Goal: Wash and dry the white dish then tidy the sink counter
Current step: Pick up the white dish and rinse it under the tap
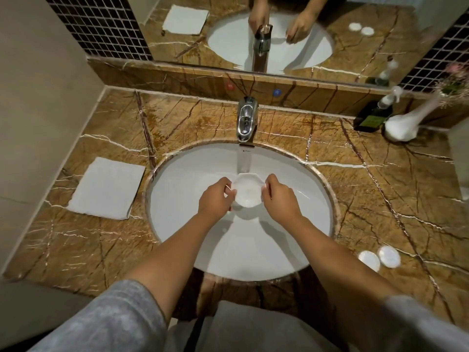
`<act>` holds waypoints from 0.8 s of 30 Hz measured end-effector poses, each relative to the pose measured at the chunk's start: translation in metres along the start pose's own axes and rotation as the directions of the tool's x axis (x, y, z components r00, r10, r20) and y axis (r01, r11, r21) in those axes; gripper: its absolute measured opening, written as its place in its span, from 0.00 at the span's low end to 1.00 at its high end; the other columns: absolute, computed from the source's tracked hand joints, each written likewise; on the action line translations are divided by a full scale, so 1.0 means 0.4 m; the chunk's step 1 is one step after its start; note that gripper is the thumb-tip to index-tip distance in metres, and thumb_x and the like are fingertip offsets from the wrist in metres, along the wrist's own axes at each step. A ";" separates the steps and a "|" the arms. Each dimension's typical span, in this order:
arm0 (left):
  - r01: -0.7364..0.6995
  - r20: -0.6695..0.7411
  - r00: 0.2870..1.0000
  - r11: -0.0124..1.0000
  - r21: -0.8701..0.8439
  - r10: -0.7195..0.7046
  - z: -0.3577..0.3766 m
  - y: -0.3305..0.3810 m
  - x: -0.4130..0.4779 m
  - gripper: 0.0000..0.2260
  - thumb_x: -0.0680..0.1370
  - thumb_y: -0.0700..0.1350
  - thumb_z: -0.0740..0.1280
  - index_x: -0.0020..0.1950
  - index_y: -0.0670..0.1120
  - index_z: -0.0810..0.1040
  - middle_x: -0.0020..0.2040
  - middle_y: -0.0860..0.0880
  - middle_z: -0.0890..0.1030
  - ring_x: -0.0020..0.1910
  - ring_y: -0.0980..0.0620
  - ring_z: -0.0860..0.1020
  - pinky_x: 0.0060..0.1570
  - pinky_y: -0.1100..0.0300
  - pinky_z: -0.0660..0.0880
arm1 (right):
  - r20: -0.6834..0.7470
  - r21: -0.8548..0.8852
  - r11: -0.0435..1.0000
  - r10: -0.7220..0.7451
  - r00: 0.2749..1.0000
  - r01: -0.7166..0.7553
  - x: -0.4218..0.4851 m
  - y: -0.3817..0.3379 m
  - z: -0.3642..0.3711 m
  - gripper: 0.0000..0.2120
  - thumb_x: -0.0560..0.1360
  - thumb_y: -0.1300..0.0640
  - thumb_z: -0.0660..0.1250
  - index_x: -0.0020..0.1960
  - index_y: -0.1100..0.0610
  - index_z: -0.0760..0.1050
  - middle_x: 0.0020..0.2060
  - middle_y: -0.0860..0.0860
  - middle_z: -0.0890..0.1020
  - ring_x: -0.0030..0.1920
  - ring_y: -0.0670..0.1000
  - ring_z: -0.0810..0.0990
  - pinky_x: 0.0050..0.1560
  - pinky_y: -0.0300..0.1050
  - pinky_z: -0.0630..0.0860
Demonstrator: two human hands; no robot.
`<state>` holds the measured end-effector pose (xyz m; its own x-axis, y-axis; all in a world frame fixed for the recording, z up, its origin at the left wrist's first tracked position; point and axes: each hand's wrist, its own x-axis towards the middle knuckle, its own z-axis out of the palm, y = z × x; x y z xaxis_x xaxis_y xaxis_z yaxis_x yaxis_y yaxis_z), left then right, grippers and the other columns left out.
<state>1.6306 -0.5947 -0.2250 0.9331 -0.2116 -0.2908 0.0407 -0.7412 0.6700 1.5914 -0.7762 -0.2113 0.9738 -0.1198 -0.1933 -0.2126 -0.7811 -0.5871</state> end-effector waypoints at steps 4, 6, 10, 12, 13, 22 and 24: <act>0.000 0.040 0.999 0.985 -0.173 0.007 -0.041 -0.022 -0.009 0.07 0.81 0.46 0.61 0.50 0.43 0.72 0.41 0.47 0.76 0.34 0.45 0.82 0.39 0.48 0.77 | 0.008 0.098 0.989 0.109 0.994 -0.110 0.010 -0.053 0.012 0.05 0.79 0.59 0.57 0.46 0.60 0.68 0.38 0.59 0.79 0.37 0.61 0.76 0.34 0.49 0.68; 0.028 0.054 0.998 0.958 -0.285 -0.013 -0.066 -0.034 -0.013 0.06 0.82 0.45 0.58 0.51 0.43 0.70 0.42 0.47 0.76 0.35 0.44 0.82 0.37 0.47 0.77 | 0.042 0.152 0.976 0.151 0.988 -0.155 0.016 -0.089 0.021 0.07 0.78 0.59 0.58 0.46 0.62 0.69 0.39 0.61 0.81 0.40 0.62 0.78 0.37 0.52 0.73; 0.077 0.059 0.997 0.897 -0.435 -0.057 -0.122 -0.076 -0.015 0.06 0.83 0.45 0.55 0.54 0.44 0.67 0.45 0.45 0.78 0.30 0.51 0.81 0.26 0.61 0.70 | 0.067 0.213 0.961 0.164 0.984 -0.174 0.029 -0.174 0.048 0.07 0.77 0.58 0.58 0.44 0.63 0.69 0.41 0.62 0.80 0.41 0.64 0.80 0.41 0.55 0.76; 0.114 0.051 0.993 0.861 -0.496 -0.102 -0.152 -0.106 -0.015 0.08 0.84 0.46 0.54 0.56 0.43 0.68 0.44 0.45 0.77 0.27 0.55 0.80 0.22 0.64 0.68 | 0.060 0.228 0.960 0.152 0.987 -0.161 0.037 -0.221 0.070 0.07 0.76 0.58 0.58 0.44 0.62 0.69 0.40 0.62 0.80 0.41 0.64 0.79 0.42 0.56 0.76; 0.134 0.049 0.991 0.839 -0.528 -0.127 -0.168 -0.122 -0.017 0.09 0.84 0.46 0.53 0.56 0.43 0.69 0.43 0.45 0.76 0.26 0.55 0.79 0.21 0.65 0.67 | 0.059 0.233 0.961 0.141 0.988 -0.151 0.040 -0.246 0.084 0.07 0.76 0.59 0.58 0.44 0.62 0.69 0.40 0.63 0.81 0.41 0.64 0.79 0.42 0.56 0.76; 0.184 -0.170 0.914 0.749 -0.637 -0.369 -0.340 -0.340 -0.070 0.13 0.83 0.48 0.51 0.57 0.44 0.72 0.38 0.44 0.76 0.19 0.59 0.72 0.18 0.66 0.65 | 0.140 0.248 0.969 -0.044 0.989 0.008 0.077 -0.507 0.271 0.07 0.76 0.57 0.58 0.44 0.61 0.68 0.37 0.62 0.81 0.39 0.64 0.79 0.39 0.57 0.76; 0.206 -0.193 0.881 0.717 -0.666 -0.433 -0.384 -0.396 -0.088 0.13 0.83 0.49 0.50 0.56 0.45 0.72 0.34 0.44 0.75 0.16 0.58 0.69 0.18 0.66 0.63 | 0.170 0.248 0.968 -0.093 0.981 0.049 0.087 -0.570 0.318 0.08 0.76 0.56 0.59 0.44 0.61 0.69 0.37 0.60 0.81 0.39 0.63 0.79 0.40 0.55 0.75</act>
<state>1.6462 -0.3720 -0.2161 0.8732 0.2575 -0.4138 0.4592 -0.1502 0.8755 1.6634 -0.5241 -0.1842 0.9614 0.0599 -0.2687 -0.1779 -0.6098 -0.7724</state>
